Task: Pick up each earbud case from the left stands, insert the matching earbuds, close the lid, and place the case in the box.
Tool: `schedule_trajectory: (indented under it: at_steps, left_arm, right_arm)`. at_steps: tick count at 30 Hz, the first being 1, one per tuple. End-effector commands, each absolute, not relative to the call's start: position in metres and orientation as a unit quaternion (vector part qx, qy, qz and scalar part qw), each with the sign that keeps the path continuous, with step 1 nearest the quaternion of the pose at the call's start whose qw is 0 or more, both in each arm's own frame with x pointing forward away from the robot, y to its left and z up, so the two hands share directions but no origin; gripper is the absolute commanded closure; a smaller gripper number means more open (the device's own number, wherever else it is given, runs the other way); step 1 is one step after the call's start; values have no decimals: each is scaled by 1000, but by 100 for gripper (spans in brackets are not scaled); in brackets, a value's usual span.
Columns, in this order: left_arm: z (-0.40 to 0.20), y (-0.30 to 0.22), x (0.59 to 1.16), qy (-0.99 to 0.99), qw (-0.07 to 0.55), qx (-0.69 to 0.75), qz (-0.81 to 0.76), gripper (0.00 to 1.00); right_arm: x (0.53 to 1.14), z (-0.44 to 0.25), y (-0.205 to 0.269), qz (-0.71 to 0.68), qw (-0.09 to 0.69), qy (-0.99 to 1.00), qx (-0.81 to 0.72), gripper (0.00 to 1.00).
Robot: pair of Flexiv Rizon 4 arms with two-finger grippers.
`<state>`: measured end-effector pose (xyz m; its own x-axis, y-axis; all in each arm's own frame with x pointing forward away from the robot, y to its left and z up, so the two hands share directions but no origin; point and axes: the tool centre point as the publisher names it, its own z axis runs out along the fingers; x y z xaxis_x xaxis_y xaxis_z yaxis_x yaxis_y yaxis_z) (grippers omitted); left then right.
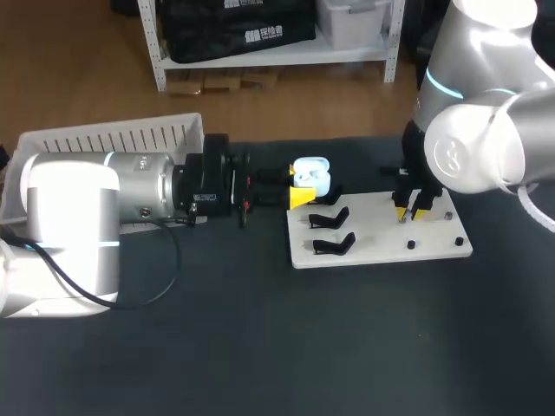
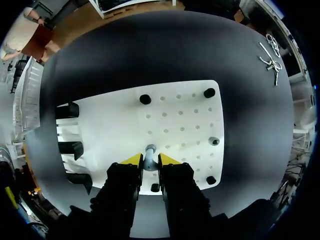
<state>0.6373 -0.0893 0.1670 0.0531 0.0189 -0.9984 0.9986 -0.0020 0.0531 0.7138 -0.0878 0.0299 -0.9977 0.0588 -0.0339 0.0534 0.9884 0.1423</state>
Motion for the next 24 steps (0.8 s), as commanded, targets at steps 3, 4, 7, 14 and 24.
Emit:
schedule_trajectory:
  at_steps: [3,4,7,14,24]
  left_arm:
    - [166,-90,638,490,509,518,-482,100]
    - [166,-90,638,490,509,518,-482,100]
    - [166,-90,638,490,509,518,-482,100]
    - [166,-90,638,490,509,518,-482,100]
    - [166,-90,638,490,509,518,-482,100]
  right_arm:
    - [706,54,-90,74,25,996,34,100]
    - [705,58,-91,75,26,996,36,100]
    - [699,78,-91,71,35,996,42,100]
    - [684,142,-90,65,30,996,61,100]
    - [646,238,-49,72,83,994,22,100]
